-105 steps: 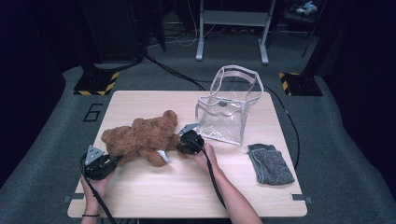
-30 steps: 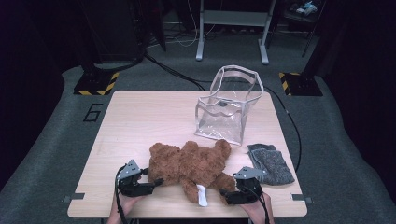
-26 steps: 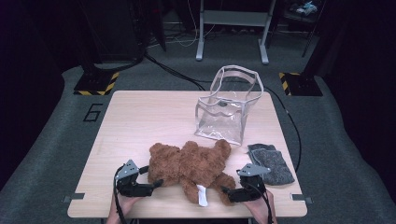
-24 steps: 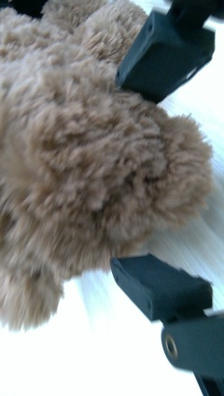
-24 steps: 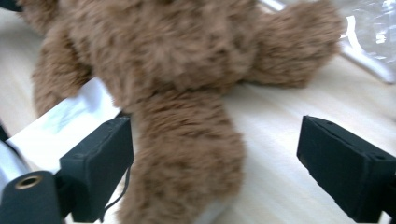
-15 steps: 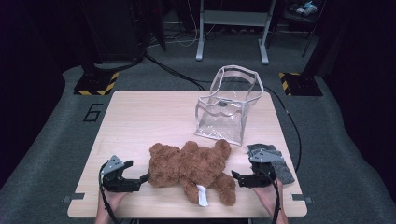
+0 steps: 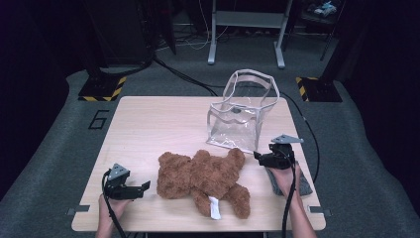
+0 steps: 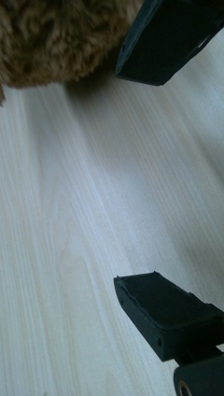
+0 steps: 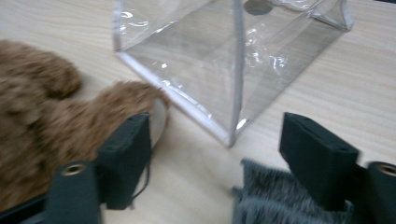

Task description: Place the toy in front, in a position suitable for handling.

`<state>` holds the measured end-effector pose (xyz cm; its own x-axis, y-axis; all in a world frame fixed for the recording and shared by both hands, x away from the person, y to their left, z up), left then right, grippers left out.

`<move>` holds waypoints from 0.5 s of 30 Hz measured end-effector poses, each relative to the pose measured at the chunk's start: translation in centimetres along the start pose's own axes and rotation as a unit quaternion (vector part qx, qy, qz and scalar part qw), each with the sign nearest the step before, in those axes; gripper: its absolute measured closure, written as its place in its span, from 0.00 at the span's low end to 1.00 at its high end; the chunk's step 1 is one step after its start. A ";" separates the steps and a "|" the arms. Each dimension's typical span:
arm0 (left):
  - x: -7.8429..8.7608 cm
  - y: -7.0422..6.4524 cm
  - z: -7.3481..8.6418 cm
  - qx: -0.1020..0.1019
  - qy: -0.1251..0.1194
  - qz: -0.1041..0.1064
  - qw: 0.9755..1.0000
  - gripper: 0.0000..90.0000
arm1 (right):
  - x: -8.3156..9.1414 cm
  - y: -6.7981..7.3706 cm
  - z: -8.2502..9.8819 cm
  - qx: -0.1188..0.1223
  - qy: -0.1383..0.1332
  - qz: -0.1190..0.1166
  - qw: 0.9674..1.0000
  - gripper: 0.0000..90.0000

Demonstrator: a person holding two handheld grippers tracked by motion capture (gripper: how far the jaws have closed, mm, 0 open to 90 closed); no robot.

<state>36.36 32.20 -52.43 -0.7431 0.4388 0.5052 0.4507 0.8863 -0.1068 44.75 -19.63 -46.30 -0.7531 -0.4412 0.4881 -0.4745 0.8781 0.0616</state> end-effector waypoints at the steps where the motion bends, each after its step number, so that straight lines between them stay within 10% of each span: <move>1: -0.2 0.0 0.1 -0.001 0.003 -0.002 1.000 0.02 | -0.5 -0.2 -0.2 -0.004 0.000 -0.004 1.000 0.39; 15: -1.1 0.1 0.9 -0.014 0.034 -0.016 0.999 0.02 | -4.5 -1.2 -1.8 0.010 0.013 0.009 1.000 0.91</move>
<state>36.81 31.99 -53.75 -0.7232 0.3979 0.5645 0.4408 0.8952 -0.0662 49.47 -18.38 -47.03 -0.7502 -0.4196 0.5110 -0.4701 0.8820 0.0341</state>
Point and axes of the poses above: each handheld gripper's, and its own axes: x roughly backward along the jaws, z roughly out of its underside, y roughly to its left, the point moved 1 cm from there along -x, roughly forward along the jaws, and after that the axes turned 8 degrees about -y, right-handed, at the moved point
